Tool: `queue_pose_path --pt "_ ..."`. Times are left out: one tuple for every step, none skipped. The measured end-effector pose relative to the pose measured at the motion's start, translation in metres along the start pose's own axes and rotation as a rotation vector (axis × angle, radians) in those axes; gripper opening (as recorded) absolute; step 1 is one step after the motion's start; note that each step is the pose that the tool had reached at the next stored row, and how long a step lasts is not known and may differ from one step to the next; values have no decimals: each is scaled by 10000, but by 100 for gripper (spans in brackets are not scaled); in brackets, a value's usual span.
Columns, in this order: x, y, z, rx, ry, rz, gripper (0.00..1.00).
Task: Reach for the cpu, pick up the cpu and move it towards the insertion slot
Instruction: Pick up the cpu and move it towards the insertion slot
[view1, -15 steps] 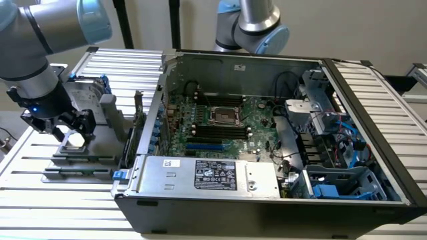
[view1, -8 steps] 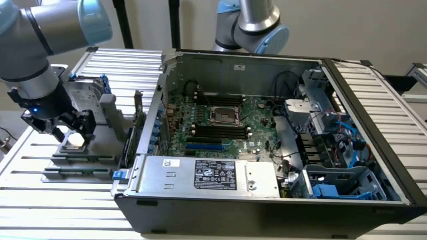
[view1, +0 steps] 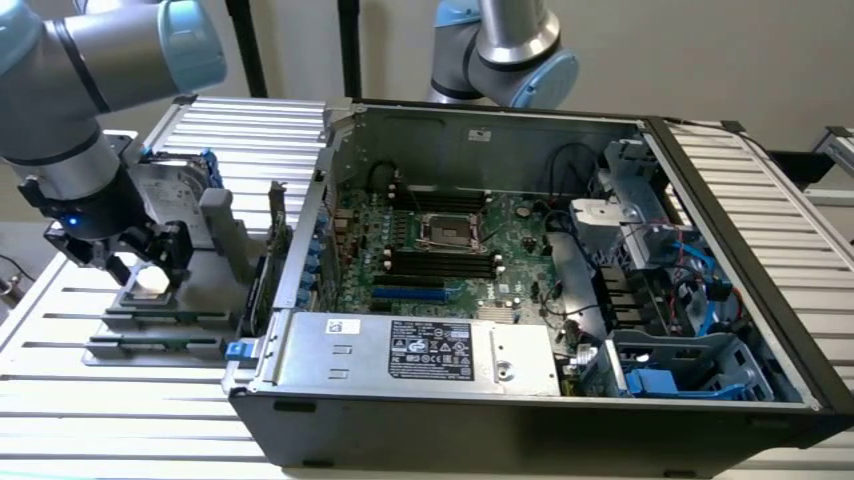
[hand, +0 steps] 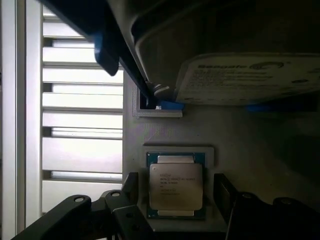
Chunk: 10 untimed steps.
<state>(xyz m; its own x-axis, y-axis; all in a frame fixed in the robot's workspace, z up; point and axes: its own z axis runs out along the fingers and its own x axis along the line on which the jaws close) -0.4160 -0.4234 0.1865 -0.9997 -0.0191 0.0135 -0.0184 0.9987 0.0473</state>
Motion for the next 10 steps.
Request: queue_pose_path --pt "-1 1 2 -1 6 1 71" --pt "-2 2 3 -1 12 2 71" --pt "-3 2 4 0 14 3 71" --pt "-3 1 5 0 15 2 71" --pt "-4 1 6 0 17 1 71" --pt "-4 1 9 0 15 1 71" --pt "-6 1 10 0 15 2 71" --pt "-8 1 12 -2 13 1 71" --pt "-12 1 14 -3 12 1 71" --pt "-14 1 14 -2 13 1 71"
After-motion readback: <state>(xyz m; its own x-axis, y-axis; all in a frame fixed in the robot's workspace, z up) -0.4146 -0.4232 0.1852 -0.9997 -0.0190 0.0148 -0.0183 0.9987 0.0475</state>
